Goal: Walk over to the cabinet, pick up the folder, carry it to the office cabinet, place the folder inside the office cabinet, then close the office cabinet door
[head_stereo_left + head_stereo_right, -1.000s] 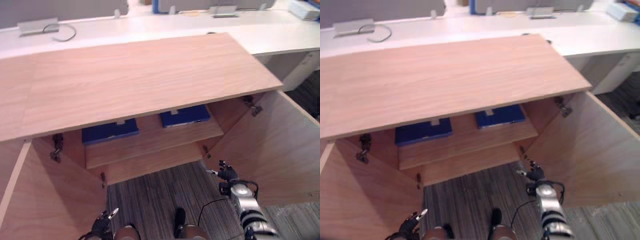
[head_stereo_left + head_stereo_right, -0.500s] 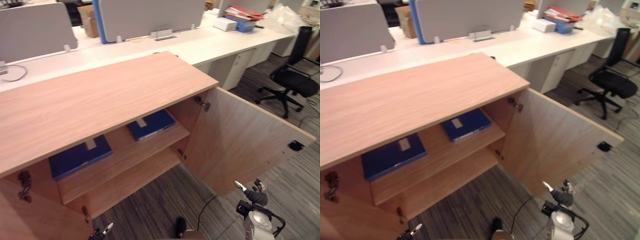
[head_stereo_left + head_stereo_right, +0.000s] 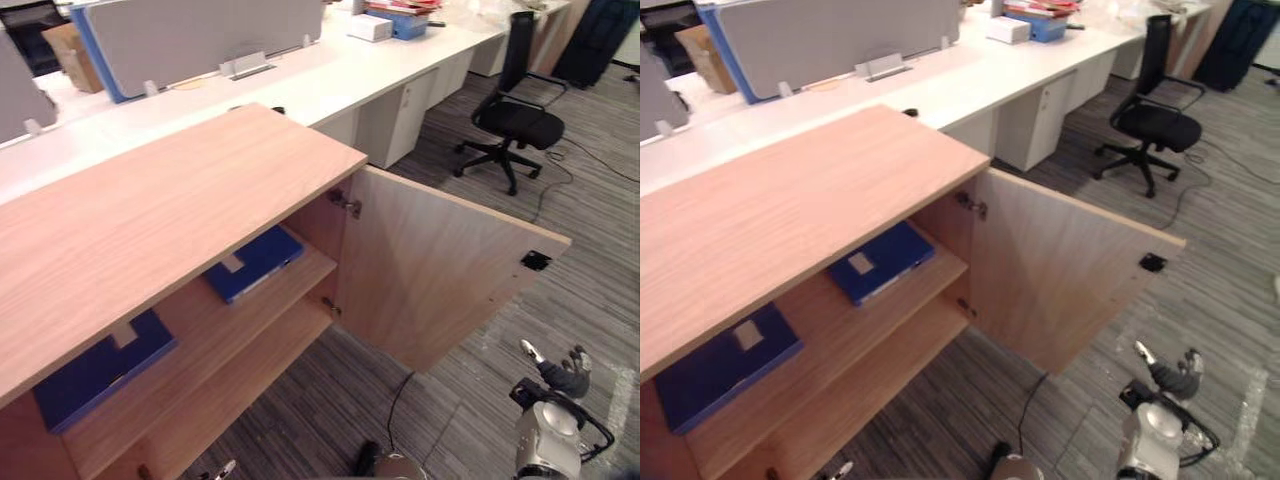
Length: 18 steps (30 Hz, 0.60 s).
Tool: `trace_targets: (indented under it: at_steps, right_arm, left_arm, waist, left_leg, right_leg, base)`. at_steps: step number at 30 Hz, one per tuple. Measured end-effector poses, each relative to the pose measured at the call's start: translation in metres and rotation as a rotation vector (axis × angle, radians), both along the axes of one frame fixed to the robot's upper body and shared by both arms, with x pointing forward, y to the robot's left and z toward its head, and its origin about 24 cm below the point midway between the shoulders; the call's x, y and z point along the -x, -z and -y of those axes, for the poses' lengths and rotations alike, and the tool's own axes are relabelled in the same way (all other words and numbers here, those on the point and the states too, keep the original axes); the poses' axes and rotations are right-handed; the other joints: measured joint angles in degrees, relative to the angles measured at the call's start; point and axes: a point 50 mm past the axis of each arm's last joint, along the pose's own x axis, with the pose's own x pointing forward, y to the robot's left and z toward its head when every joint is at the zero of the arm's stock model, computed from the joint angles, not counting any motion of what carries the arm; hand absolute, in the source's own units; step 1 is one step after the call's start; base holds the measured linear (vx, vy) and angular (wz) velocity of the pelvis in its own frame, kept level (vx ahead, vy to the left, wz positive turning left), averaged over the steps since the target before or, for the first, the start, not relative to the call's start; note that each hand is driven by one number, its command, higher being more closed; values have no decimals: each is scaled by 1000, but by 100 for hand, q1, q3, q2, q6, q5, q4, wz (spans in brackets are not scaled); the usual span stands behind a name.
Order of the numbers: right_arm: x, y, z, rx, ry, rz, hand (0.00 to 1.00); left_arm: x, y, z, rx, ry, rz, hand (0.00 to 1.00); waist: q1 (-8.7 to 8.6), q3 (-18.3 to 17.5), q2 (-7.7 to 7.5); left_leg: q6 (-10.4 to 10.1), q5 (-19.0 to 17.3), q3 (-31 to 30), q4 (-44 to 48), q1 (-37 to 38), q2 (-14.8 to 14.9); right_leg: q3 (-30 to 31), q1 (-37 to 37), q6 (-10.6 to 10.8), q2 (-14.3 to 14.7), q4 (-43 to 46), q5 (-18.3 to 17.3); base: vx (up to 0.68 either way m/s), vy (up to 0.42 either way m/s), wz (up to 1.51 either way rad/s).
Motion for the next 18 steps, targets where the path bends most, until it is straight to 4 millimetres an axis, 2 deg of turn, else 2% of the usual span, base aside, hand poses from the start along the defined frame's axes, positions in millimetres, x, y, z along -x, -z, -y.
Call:
trace_targets:
  at_steps: [1,3,6,9,11,13,18]
  right_arm:
    - [-2,0,-3,-1,-20,-1,0]
    - [-9,1,-12,-3,-84,-1,0]
    - [-15,-1,-17,7,-147,0,0]
    - [-18,-8,-10,44,-168,-1,0]
    - [-23,-16,-4,69,-178,18,0]
    - [-32,-27,-2,73,-190,80,0]
    - [-44,-50,13,118,-209,150,0]
  left_arm:
    - [0,0,0,1,0,0,0]
    - [-1,0,1,4,1,3,0]
    - [-9,0,4,13,20,18,0]
    - [-18,0,13,33,55,39,0]
    - [-28,-1,20,44,95,61,0]
    - [-33,-2,21,45,126,73,0]
    - [-34,-3,14,27,147,72,0]
  waist:
    - [0,-10,11]
    - [1,-41,54]
    - [-32,-56,133]
    - [-113,-67,235]
    - [-145,-132,368]
    - [-147,-120,340]
    - [-150,-89,358]
  left_leg:
    - [-14,-9,41,69,-1,79]
    - [-29,-18,251,248,-8,325]
    - [-58,4,327,502,-47,485]
    - [-114,-7,227,398,1,415]
    - [-113,50,187,118,99,297]
    - [-165,17,199,97,71,210]
    - [-168,15,196,90,54,87]
  right_leg:
    - [47,16,-42,116,-103,27]
    - [331,60,-216,545,-508,244]
    - [610,108,-340,819,-790,409]
    - [723,247,-313,843,-990,482]
    - [766,287,-250,893,-1137,592]
    - [845,307,-211,875,-1385,811]
    - [953,379,-190,829,-1686,1013]
  base:
    - [98,-126,-71]
    - [150,-116,-81]
    - [197,-51,-67]
    - [70,30,-17]
    - [-17,105,-7]
    - [-75,99,-16]
    - [-57,56,-8]
